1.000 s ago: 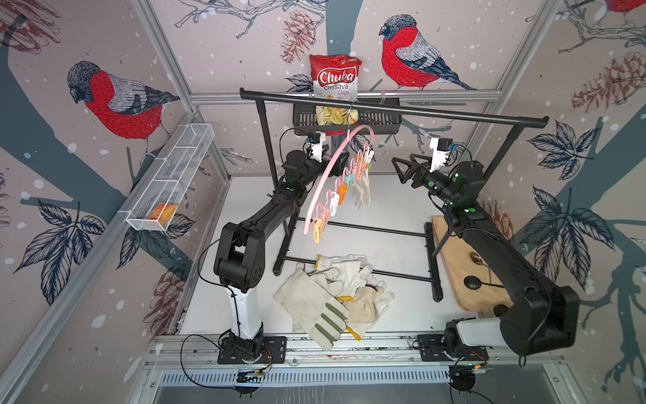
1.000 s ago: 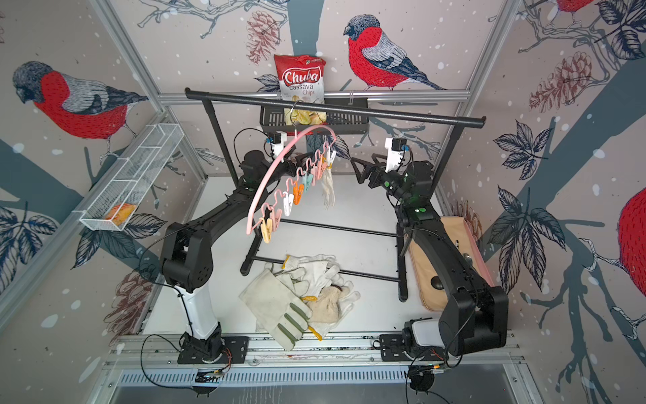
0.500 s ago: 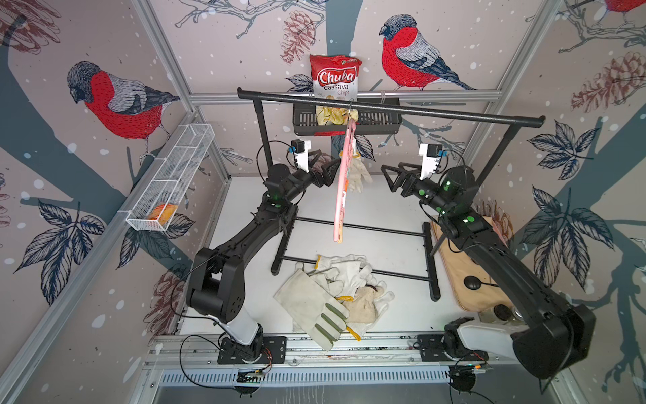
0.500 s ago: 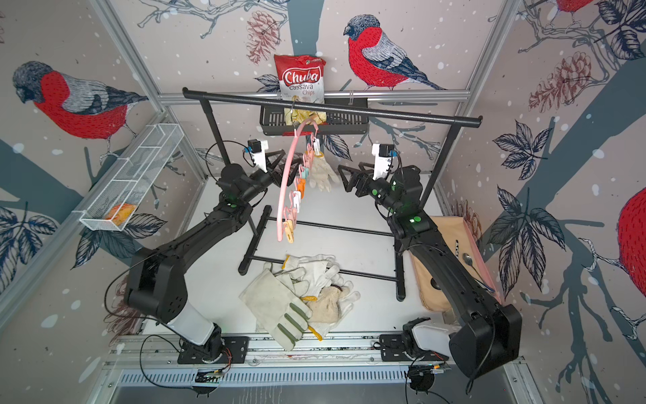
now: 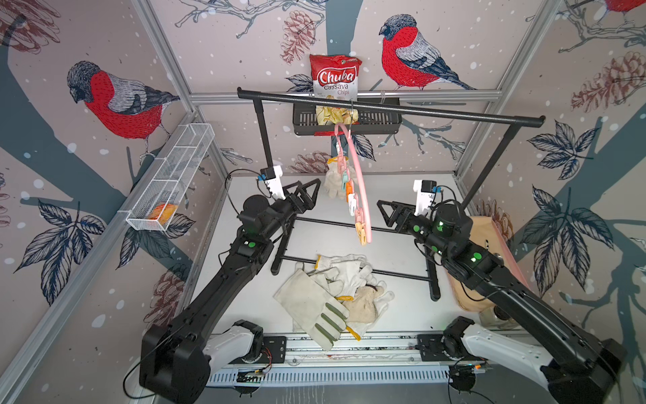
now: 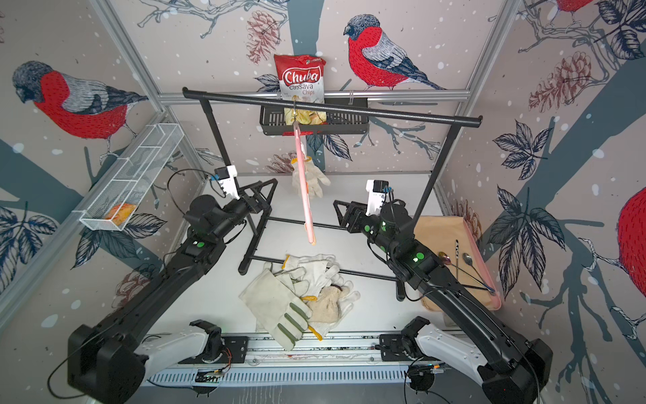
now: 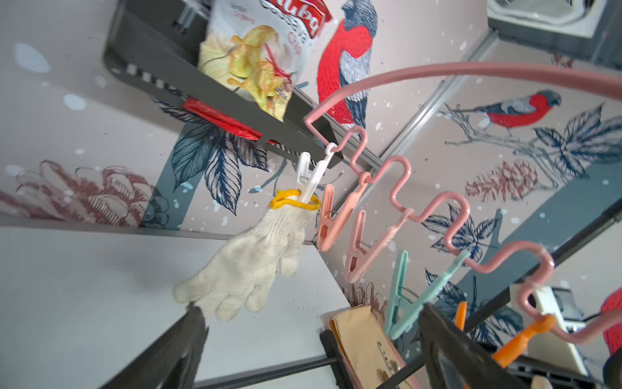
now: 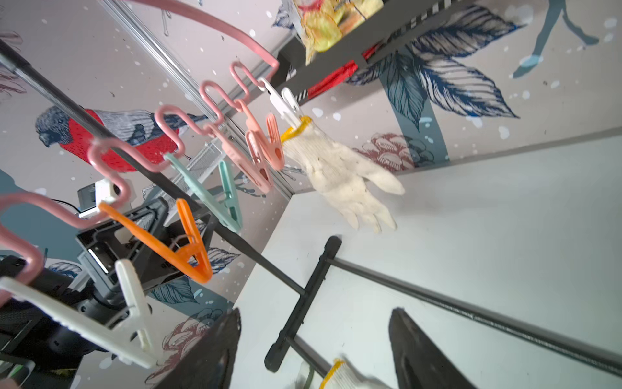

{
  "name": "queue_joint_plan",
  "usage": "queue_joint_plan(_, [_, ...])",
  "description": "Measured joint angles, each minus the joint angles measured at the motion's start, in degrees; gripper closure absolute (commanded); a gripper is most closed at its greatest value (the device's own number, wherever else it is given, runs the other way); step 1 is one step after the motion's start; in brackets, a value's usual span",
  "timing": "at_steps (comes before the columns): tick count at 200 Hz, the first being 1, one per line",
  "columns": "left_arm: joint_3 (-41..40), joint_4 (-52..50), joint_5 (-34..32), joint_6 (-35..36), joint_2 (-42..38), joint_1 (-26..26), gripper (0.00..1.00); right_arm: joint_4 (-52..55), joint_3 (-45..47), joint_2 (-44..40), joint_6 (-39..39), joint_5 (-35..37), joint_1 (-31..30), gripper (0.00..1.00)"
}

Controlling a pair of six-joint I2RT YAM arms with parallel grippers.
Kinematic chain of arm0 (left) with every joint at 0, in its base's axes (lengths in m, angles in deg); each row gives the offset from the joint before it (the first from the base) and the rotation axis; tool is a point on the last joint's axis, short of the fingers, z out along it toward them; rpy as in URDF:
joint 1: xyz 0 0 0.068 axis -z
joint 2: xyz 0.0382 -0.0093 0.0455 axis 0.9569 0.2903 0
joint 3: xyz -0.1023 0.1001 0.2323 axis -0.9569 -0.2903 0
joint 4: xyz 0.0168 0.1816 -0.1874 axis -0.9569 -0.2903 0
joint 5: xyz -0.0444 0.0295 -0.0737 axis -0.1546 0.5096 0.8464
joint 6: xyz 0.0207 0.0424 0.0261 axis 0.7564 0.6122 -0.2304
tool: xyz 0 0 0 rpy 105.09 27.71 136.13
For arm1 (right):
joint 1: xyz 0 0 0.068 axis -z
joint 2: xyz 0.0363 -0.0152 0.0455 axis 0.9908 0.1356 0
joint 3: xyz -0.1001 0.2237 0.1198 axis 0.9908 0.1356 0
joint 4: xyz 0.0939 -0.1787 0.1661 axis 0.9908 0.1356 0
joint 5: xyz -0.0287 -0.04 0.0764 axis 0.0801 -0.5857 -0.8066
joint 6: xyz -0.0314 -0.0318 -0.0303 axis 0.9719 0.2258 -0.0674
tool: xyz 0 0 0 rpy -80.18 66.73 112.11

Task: Clip the gloves onto a hanger to dry
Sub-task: Clamp the glove onto the hanger, then pick up the glove from the center of the board.

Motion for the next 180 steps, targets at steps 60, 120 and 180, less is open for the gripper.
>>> queue_joint_plan(60, [-8.55,-6.12,1.29,1.97,-10.32,8.02,0.09,13.29,3.63,0.02,-14.51,3.08,-4.13,0.38])
queue_joint_plan(120, [-9.20,-25.22,-12.85,7.98,-20.55,8.59,0.07,19.82,7.93,3.50,-18.08,-2.32,-5.77,0.36])
queue_joint_plan(180, [-5.55,-43.58,-15.47,-1.22,-14.64,3.45,0.11,14.53,7.91,10.97,-8.46,-16.72,-6.29,0.36])
